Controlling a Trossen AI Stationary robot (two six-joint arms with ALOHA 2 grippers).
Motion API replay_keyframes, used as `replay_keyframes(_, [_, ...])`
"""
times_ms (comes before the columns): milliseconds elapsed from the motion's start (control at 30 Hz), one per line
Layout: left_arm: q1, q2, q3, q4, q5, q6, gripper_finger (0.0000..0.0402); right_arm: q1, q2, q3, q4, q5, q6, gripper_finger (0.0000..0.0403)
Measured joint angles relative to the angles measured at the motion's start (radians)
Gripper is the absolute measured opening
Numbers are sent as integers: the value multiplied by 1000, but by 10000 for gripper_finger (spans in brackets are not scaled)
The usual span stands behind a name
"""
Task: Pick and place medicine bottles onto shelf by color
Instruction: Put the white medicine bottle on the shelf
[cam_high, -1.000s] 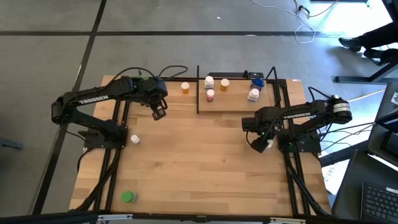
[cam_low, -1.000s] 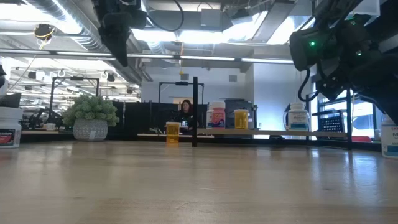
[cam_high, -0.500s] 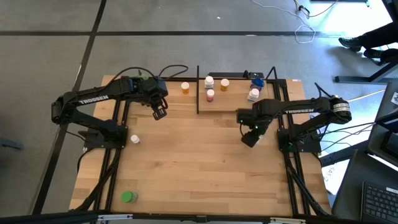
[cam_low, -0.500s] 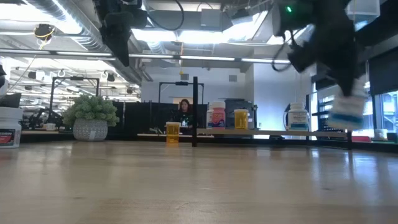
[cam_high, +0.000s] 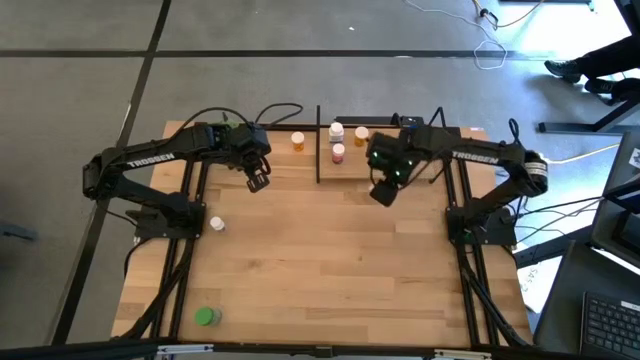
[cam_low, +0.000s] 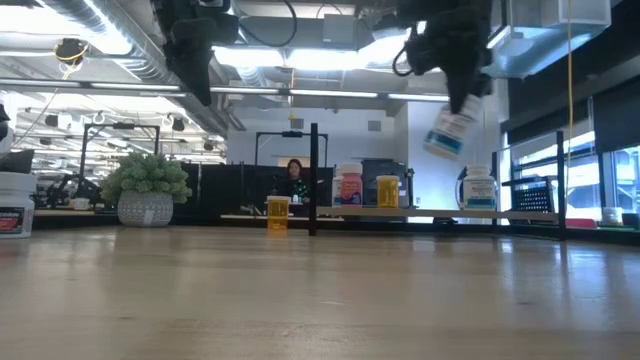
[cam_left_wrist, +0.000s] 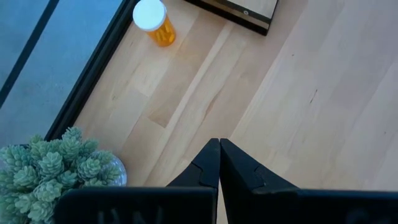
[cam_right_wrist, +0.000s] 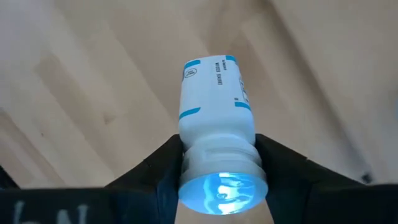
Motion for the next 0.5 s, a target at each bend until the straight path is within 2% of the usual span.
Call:
replay_keyframes(333, [0, 0, 0, 0, 0, -8, 0, -169, 192, 216, -29, 7, -277, 179])
replay_keyframes(500, [0, 0, 0, 0, 0, -10, 0, -238, 288, 320, -44, 84, -403, 179])
